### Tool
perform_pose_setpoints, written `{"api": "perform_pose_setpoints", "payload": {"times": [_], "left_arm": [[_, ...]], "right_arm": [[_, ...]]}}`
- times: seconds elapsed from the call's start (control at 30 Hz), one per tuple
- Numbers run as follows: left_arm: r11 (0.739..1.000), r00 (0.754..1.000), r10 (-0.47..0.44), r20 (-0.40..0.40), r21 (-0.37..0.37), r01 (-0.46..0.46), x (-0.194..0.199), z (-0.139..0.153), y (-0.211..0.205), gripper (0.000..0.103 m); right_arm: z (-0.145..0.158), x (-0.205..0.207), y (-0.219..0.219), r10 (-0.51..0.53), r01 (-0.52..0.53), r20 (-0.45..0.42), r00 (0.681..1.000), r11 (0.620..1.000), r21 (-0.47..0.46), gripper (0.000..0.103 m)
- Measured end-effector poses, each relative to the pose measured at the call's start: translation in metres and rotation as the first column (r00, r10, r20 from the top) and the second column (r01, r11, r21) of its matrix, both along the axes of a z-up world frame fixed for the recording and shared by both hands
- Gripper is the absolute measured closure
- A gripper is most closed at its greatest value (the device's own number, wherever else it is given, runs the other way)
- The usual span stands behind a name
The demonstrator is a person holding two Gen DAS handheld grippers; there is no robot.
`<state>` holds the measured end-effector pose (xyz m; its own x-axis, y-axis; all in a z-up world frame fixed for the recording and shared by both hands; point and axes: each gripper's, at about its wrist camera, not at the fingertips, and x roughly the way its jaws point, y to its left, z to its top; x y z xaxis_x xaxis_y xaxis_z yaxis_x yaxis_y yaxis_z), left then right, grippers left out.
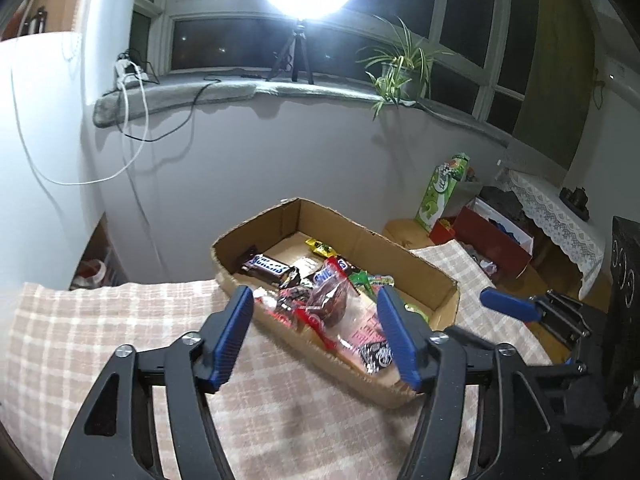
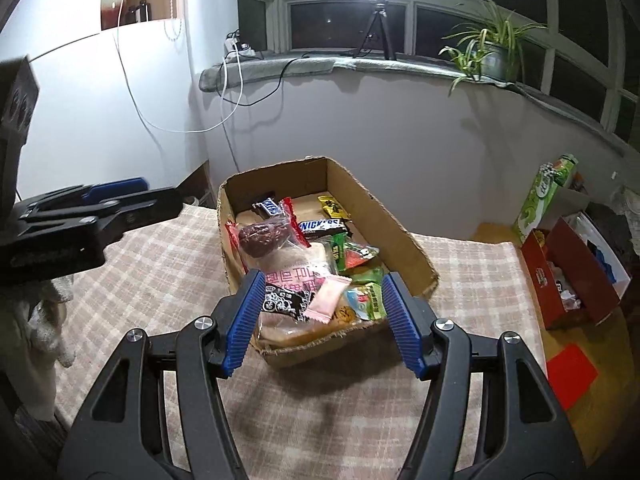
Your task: Organize snacks
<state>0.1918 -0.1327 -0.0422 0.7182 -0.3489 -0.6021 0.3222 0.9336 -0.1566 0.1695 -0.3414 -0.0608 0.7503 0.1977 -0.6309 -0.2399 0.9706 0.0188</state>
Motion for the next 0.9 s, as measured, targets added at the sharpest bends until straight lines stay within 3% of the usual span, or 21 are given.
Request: {"api": "perform_pose_setpoints", "payload": {"times": [0.03, 0.07, 0.1, 0.47, 0.73, 0.9], "left_arm": [[1.000, 1.000, 0.002, 0.002, 0.000, -0.002, -0.003, 0.000, 0.001, 0.038], [1.000, 1.000, 0.005, 0.004, 0.001, -0.005, -0.006, 0.000, 0.003, 0.038], [1.000, 1.000, 0.008, 0.005, 0.005, -0.008, -0.009, -0.001, 0.004, 0.038], [0.998, 0.999, 0.044, -0.001, 0.051, -0.044, -0.024, -0.005, 0.007, 0.038], [0.996, 0.998, 0.063, 0.008, 0.059, -0.063, -0.028, -0.001, 0.009, 0.027], [0.996, 0.998, 0.062, 0.013, 0.064, -0.063, -0.030, 0.000, 0.008, 0.027]], "right_arm": [[0.001, -0.002, -0.001, -0.007, 0.007, 0.003, 1.000, 1.000, -0.002, 0.029], [0.001, -0.005, -0.001, -0.014, 0.014, 0.014, 1.000, 1.000, -0.005, 0.015], [0.001, -0.009, -0.001, -0.017, 0.018, 0.025, 1.000, 1.000, -0.009, 0.011], [0.005, -0.019, 0.001, -0.032, 0.034, 0.038, 0.999, 0.998, -0.047, 0.010], [0.005, -0.021, 0.003, -0.031, 0.033, 0.042, 0.999, 0.998, -0.052, 0.010], [0.005, -0.021, 0.003, -0.031, 0.033, 0.040, 0.999, 0.998, -0.052, 0.010]]}}
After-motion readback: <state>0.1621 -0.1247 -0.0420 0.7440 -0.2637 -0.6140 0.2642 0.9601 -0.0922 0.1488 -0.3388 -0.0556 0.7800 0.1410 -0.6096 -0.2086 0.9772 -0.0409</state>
